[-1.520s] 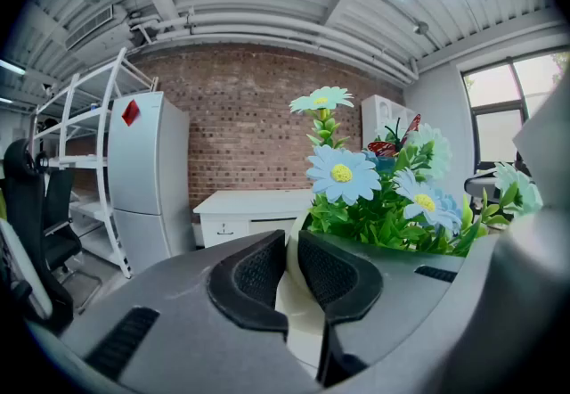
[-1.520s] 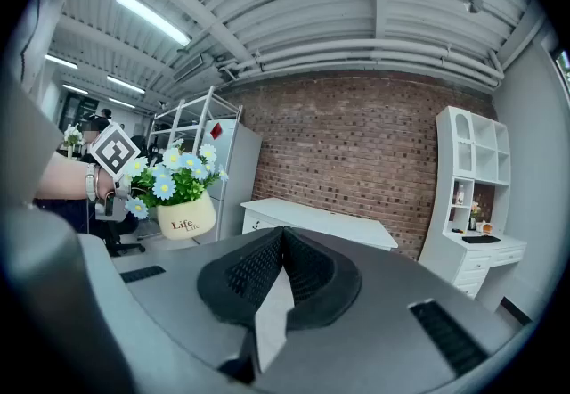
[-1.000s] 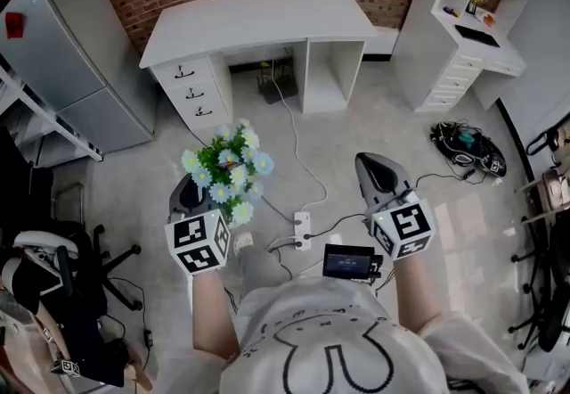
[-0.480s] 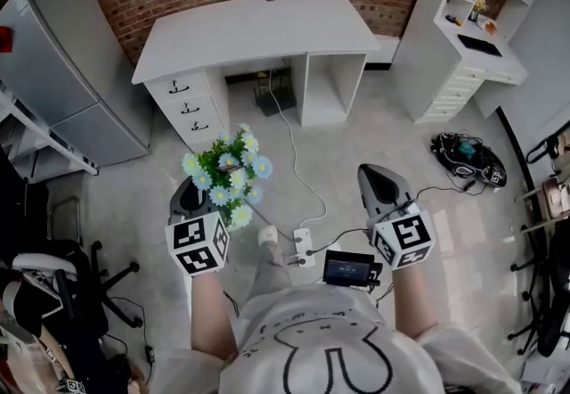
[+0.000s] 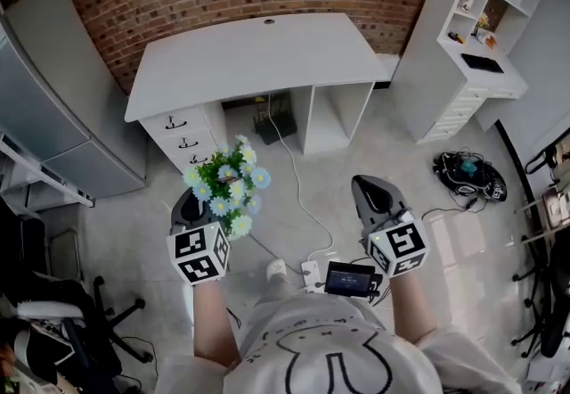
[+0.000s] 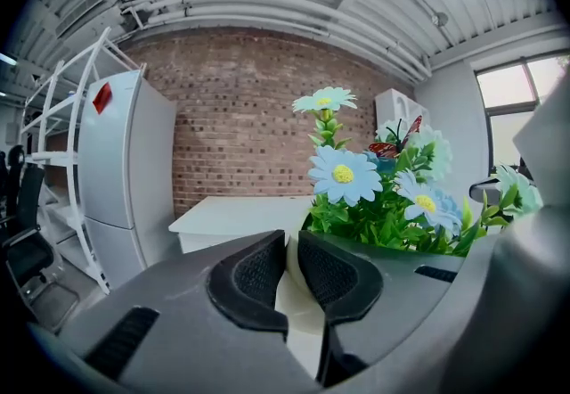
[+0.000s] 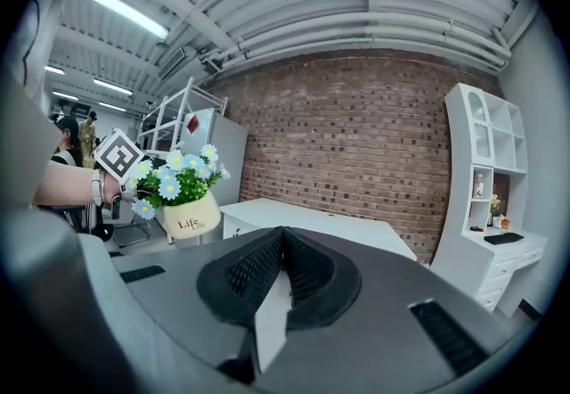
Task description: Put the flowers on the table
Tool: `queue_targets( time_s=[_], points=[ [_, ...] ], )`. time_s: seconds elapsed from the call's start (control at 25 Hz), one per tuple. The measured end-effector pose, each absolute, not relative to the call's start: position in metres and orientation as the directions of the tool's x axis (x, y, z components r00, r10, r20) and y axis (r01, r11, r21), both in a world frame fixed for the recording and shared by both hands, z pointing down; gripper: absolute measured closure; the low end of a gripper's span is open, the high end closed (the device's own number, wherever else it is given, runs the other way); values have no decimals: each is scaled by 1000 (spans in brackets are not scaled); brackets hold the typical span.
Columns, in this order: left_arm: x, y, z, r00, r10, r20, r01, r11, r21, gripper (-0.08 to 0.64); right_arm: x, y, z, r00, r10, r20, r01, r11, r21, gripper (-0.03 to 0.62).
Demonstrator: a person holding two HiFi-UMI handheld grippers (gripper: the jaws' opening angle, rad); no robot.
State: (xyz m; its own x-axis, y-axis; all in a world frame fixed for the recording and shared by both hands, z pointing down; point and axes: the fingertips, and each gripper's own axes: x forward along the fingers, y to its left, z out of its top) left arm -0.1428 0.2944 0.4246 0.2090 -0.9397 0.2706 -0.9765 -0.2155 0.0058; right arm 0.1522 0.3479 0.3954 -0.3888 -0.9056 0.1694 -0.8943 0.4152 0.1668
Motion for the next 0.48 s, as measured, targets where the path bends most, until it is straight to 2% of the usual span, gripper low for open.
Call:
queue_targets(
  time_s=[0.48],
  points=[
    [-178,158,423,250,-928,276,-967,-253,25,508,108,219,388,-367,-913,180,-900,397,179,578]
  ],
)
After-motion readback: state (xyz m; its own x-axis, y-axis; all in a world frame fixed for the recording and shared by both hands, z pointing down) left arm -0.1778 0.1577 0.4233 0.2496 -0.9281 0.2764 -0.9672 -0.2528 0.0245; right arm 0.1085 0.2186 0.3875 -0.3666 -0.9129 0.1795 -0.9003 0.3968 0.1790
